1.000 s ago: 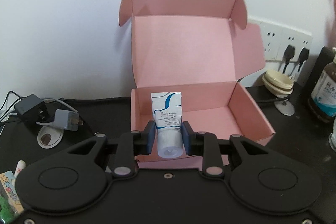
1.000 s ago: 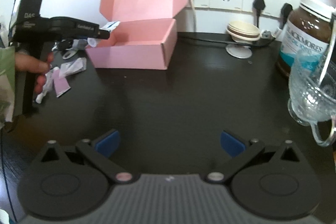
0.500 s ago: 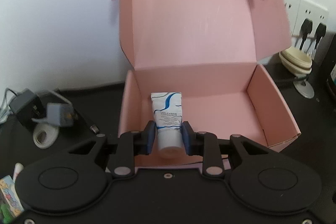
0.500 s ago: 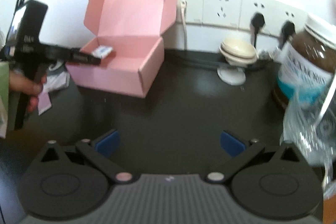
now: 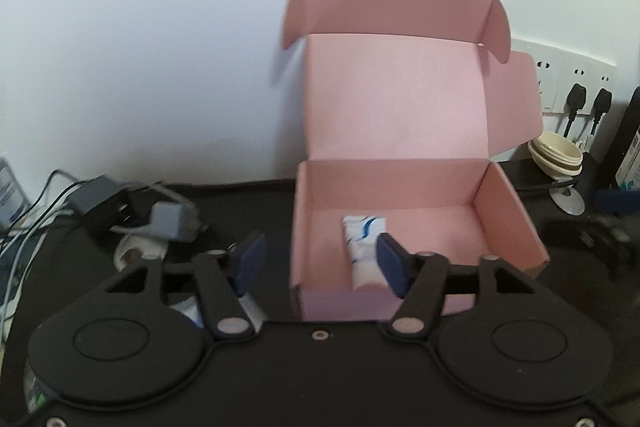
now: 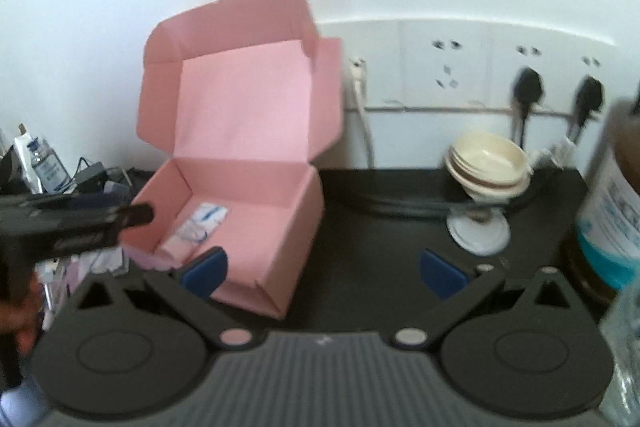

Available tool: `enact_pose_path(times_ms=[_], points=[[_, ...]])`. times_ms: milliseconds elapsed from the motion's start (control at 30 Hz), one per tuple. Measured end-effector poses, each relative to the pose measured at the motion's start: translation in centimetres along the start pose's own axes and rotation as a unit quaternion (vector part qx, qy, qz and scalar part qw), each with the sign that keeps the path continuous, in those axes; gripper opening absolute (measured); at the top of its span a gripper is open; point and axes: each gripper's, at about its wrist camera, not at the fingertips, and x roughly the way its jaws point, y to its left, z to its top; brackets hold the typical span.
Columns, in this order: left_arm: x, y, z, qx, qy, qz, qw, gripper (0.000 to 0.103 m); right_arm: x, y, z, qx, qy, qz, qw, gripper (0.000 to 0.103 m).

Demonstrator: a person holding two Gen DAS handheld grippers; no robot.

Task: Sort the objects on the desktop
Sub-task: 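Open the left gripper to drop the tube and withdraw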

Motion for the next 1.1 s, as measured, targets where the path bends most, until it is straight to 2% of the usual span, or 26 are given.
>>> enact_pose_path(times_ms=[67, 167, 267, 367, 500, 600, 1100], points=[[-0.8, 0.4, -0.6, -0.002, 0.001, 0.008, 1.0000, 0.076, 1.1, 0.9, 0.6, -0.003, 0.000, 0.002, 1.000, 0.102], [-2.0, 1.1, -1.3, -0.006, 0.001, 0.019, 0.9998, 0.083, 2.9, 1.7, 1.2, 0.006, 0.010, 0.000, 1.000, 0.102], [-3.3, 2.0, -2.0, -0.014, 0.006, 0.027, 0.9995, 0.092, 4.6, 2.4, 1.6, 0.012, 0.036, -0.014, 0.999, 0.102], [-4.6, 3.0, -2.8, -0.023, 0.009, 0.032, 0.9992, 0.096, 5.9, 2.8, 1.5, 0.010, 0.064, -0.022, 0.998, 0.102], [-5.8, 4.3, -4.2, -0.036, 0.017, 0.038, 0.9985, 0.098, 7.3, 3.4, 1.0, -0.001, 0.099, -0.036, 0.994, 0.102], [-6.3, 4.9, -5.1, -0.043, 0.024, 0.042, 0.9979, 0.098, 7.4, 3.5, 0.6, 0.004, 0.108, -0.037, 0.993, 0.102], [-8.9, 6.1, -8.0, -0.053, 0.041, 0.035, 0.9971, 0.099, 5.5, 4.7, -1.4, -0.039, 0.125, -0.025, 0.991, 0.102]])
